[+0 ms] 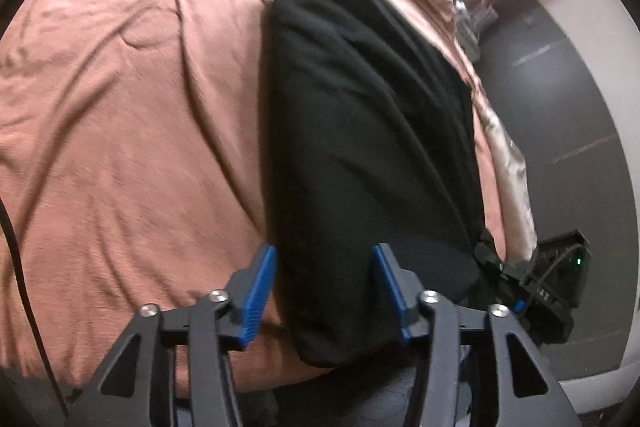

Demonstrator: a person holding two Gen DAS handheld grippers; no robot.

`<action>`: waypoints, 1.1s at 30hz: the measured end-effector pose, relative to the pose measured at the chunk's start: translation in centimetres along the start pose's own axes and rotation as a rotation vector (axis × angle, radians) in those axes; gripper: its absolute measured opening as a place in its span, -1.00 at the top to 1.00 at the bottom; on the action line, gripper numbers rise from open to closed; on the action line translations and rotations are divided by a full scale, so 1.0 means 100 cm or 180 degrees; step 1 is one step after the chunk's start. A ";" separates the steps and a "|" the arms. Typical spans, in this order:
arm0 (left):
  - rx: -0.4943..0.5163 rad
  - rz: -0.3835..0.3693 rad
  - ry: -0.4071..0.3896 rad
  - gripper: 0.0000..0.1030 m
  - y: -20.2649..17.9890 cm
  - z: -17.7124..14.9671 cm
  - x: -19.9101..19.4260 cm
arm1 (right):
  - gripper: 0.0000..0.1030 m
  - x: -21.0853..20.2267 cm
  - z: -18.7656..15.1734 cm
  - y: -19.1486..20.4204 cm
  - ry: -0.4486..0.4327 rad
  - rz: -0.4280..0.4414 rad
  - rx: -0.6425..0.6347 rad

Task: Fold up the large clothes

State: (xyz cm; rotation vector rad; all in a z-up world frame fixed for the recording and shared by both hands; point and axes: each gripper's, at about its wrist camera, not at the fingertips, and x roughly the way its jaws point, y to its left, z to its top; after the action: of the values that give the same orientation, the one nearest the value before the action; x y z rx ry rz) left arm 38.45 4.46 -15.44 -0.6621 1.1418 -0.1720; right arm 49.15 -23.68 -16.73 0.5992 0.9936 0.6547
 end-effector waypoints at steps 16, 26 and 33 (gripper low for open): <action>0.0229 0.0100 0.0022 0.15 -0.012 0.013 0.009 | 0.86 -0.020 -0.020 -0.015 -0.0049 -0.0170 0.0008; 0.0120 0.0097 -0.0031 0.13 -0.002 0.047 0.013 | -0.05 -0.054 0.036 0.024 -0.0272 -0.0326 -0.0349; 0.0069 0.0093 -0.0098 0.13 -0.002 0.080 0.020 | -0.05 -0.015 0.086 0.037 -0.0153 -0.0086 -0.0457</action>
State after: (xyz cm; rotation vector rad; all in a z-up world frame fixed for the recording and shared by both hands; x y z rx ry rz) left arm 46.40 6.62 -14.91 -0.6265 1.1182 -0.1487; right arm 55.36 -23.69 -9.60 0.4725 0.9003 0.6784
